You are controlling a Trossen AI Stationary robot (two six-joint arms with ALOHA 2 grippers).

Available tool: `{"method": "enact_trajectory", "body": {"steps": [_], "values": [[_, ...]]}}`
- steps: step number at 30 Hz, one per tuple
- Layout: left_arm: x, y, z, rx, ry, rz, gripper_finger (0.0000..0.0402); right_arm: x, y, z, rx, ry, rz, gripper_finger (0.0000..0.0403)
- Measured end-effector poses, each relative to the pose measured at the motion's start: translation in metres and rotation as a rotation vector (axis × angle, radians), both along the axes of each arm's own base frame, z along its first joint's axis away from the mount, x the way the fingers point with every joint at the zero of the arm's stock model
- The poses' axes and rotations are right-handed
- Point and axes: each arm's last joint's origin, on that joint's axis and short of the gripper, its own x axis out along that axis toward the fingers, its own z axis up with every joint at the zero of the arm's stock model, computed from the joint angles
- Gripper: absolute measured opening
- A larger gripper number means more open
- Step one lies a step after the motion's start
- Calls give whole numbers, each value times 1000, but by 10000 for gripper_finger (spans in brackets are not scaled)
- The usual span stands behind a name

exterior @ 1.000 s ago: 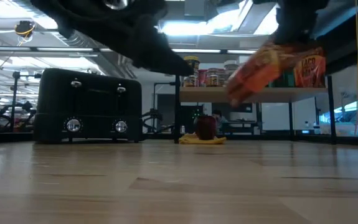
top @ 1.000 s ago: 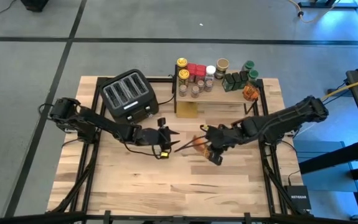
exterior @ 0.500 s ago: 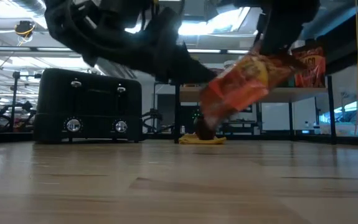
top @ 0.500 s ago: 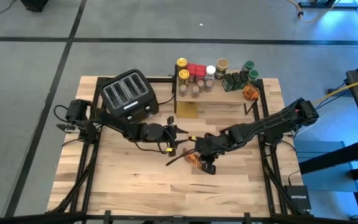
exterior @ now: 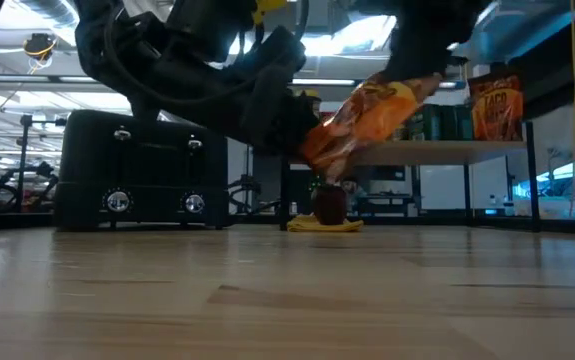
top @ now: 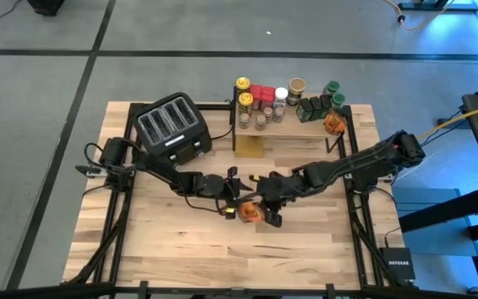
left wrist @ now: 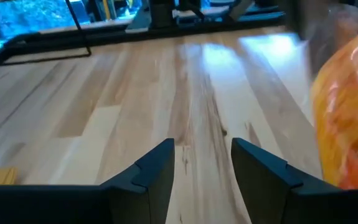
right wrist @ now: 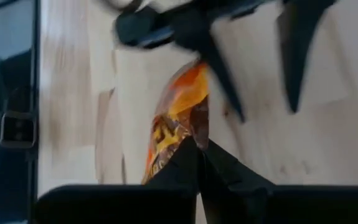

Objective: Shelf spices
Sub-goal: Put the orange seasoning pack on the shelf

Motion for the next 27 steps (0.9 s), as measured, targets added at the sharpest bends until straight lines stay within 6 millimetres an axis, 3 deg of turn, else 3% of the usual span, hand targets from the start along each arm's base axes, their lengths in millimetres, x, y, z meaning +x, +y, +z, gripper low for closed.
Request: {"method": "enact_trajectory", "body": {"steps": [9, 15, 20, 27], "values": [[-1, -4, 0, -1, 0, -2, 153, 10, -23, 4, -4, -72, -63, 7], [-2, -3, -4, 25, 51, 4, 153, 9, -24, 3, -75, -67, -69, 7], [-13, 0, -9, 93, 228, 76, 153, -5, -26, 3, -77, 46, -54, 7], [-37, 6, 18, 111, 377, 156, 153, -39, -35, 34, -98, 44, -163, 5]]}}
